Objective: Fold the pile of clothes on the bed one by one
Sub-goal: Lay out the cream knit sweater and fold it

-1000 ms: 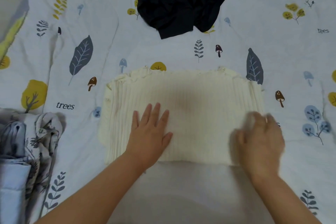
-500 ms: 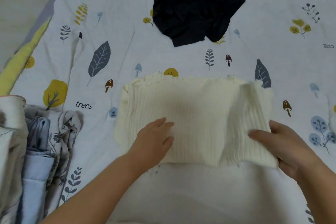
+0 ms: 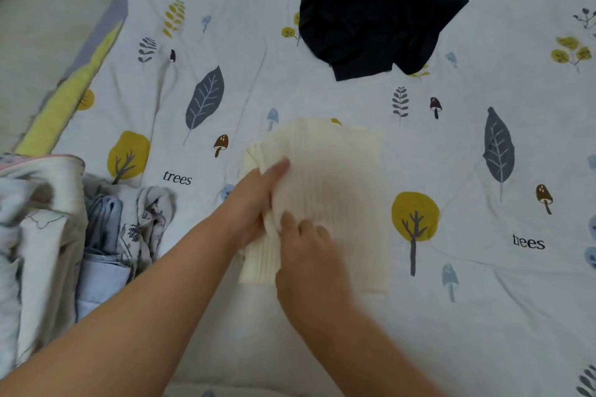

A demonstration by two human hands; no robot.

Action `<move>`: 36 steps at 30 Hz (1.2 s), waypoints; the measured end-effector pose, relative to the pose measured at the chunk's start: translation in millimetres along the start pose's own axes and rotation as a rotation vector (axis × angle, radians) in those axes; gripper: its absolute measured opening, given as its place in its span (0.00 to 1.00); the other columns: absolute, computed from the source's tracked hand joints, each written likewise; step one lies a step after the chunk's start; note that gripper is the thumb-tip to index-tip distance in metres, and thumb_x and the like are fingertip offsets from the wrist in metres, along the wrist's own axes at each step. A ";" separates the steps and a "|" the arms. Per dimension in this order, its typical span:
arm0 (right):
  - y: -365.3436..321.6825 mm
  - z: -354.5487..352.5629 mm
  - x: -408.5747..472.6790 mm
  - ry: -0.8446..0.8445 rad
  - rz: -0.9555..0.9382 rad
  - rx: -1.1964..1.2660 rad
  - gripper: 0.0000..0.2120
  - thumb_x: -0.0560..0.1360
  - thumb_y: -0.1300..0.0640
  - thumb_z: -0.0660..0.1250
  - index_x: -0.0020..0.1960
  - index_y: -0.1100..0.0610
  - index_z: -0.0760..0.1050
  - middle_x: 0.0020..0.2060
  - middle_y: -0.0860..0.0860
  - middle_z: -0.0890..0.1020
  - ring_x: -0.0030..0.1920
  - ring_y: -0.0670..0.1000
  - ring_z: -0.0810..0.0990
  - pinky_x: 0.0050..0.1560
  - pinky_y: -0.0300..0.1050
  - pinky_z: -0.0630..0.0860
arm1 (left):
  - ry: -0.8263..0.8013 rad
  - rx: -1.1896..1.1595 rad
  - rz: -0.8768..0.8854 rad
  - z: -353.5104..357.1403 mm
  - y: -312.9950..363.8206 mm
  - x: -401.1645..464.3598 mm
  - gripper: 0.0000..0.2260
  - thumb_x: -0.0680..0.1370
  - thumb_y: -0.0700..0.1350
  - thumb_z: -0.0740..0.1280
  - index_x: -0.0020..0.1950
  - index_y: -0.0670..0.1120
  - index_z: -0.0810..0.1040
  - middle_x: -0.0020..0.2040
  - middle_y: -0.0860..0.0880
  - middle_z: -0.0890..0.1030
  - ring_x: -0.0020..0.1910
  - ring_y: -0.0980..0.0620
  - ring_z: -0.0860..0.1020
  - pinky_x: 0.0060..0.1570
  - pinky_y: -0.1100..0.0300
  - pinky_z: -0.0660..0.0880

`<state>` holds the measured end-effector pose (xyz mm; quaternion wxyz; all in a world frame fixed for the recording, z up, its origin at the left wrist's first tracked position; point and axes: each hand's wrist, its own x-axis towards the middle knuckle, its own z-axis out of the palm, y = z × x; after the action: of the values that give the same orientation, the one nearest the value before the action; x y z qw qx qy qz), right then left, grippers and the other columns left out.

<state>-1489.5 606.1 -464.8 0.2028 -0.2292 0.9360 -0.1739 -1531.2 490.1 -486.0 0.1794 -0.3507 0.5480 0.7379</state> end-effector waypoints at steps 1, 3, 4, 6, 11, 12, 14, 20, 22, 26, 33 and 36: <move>-0.6 4.1 -1.5 -0.033 -0.025 -0.006 0.31 0.74 0.65 0.62 0.73 0.58 0.53 0.60 0.56 0.69 0.57 0.53 0.67 0.55 0.43 0.65 | 0.066 0.172 0.077 0.3 -0.4 3.1 0.19 0.75 0.51 0.67 0.63 0.45 0.73 0.57 0.45 0.80 0.55 0.44 0.79 0.54 0.50 0.77; 0.2 9.8 -5.9 -0.058 -0.107 0.042 0.33 0.73 0.63 0.62 0.75 0.57 0.52 0.62 0.54 0.68 0.59 0.52 0.64 0.59 0.42 0.64 | 0.181 0.443 0.262 -1.4 3.7 8.5 0.17 0.73 0.43 0.70 0.59 0.47 0.72 0.54 0.47 0.80 0.53 0.47 0.79 0.52 0.53 0.77; 0.7 10.1 -9.0 -0.059 -0.166 0.133 0.32 0.73 0.59 0.62 0.75 0.56 0.54 0.63 0.53 0.68 0.61 0.51 0.64 0.61 0.41 0.63 | 0.164 0.453 0.325 -4.4 8.2 10.9 0.15 0.73 0.41 0.69 0.58 0.49 0.73 0.51 0.48 0.81 0.51 0.48 0.80 0.50 0.54 0.77; 2.3 2.9 -14.0 -0.007 -0.198 0.354 0.25 0.73 0.55 0.61 0.69 0.55 0.67 0.61 0.51 0.74 0.59 0.49 0.70 0.60 0.39 0.66 | 0.103 0.376 0.356 -12.4 16.8 13.8 0.15 0.74 0.40 0.68 0.60 0.50 0.74 0.49 0.48 0.82 0.47 0.49 0.82 0.49 0.54 0.78; 43.1 -5.7 3.9 0.349 0.180 0.181 0.21 0.75 0.61 0.58 0.68 0.59 0.70 0.68 0.59 0.70 0.68 0.59 0.67 0.68 0.50 0.64 | 0.581 0.710 0.328 -15.3 -0.2 24.2 0.32 0.75 0.49 0.66 0.75 0.45 0.55 0.49 0.50 0.78 0.56 0.44 0.75 0.52 0.55 0.68; 49.0 -4.1 8.7 0.219 0.293 0.119 0.24 0.78 0.58 0.56 0.74 0.56 0.59 0.74 0.58 0.58 0.74 0.59 0.56 0.72 0.52 0.56 | 0.575 0.771 0.319 -10.1 -8.9 24.0 0.37 0.74 0.52 0.67 0.76 0.44 0.50 0.58 0.46 0.75 0.61 0.42 0.73 0.55 0.52 0.68; 51.9 3.2 12.7 -0.004 0.386 0.084 0.28 0.81 0.52 0.51 0.77 0.51 0.43 0.76 0.56 0.41 0.75 0.59 0.42 0.74 0.52 0.49 | 0.500 0.949 0.351 -2.4 -24.3 23.7 0.40 0.74 0.49 0.67 0.77 0.46 0.45 0.67 0.41 0.66 0.62 0.40 0.71 0.53 0.52 0.68; 47.7 -6.5 10.7 0.131 0.325 0.143 0.15 0.80 0.50 0.49 0.60 0.53 0.70 0.62 0.53 0.71 0.62 0.58 0.70 0.50 0.49 0.69 | 0.637 1.201 0.569 -13.0 -20.8 9.9 0.30 0.74 0.35 0.62 0.74 0.49 0.59 0.62 0.37 0.69 0.49 0.37 0.73 0.43 0.51 0.66; 53.0 -8.8 25.3 0.211 0.365 0.173 0.17 0.80 0.50 0.49 0.65 0.53 0.68 0.63 0.54 0.71 0.64 0.57 0.68 0.55 0.50 0.68 | 0.758 1.355 0.613 -4.5 -26.3 9.3 0.29 0.73 0.38 0.64 0.73 0.48 0.63 0.70 0.34 0.64 0.56 0.33 0.71 0.49 0.44 0.69; 58.4 27.9 38.8 0.039 0.361 0.054 0.31 0.80 0.43 0.49 0.77 0.49 0.39 0.76 0.52 0.40 0.76 0.55 0.39 0.73 0.55 0.46 | 0.517 1.452 0.523 -9.3 -51.5 24.4 0.28 0.78 0.60 0.54 0.76 0.57 0.49 0.77 0.46 0.41 0.75 0.36 0.45 0.67 0.34 0.50; 68.2 65.4 30.5 0.243 0.263 -0.016 0.31 0.73 0.42 0.54 0.71 0.57 0.66 0.70 0.62 0.66 0.69 0.66 0.66 0.63 0.65 0.66 | 0.395 1.358 0.564 -34.9 -76.9 42.9 0.29 0.74 0.64 0.46 0.74 0.58 0.45 0.74 0.50 0.38 0.75 0.36 0.50 0.69 0.36 0.55; 69.0 68.4 32.1 0.234 0.269 0.032 0.31 0.75 0.43 0.58 0.74 0.54 0.59 0.74 0.60 0.58 0.73 0.64 0.57 0.69 0.61 0.58 | 0.370 1.356 0.558 -34.8 -73.3 46.0 0.30 0.73 0.66 0.42 0.72 0.59 0.41 0.74 0.49 0.35 0.76 0.39 0.46 0.72 0.40 0.51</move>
<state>-1508.9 631.7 -561.9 0.1175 -0.0769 0.9725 -0.1856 -1504.2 476.6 -574.3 0.0674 -0.1298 0.9716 0.1862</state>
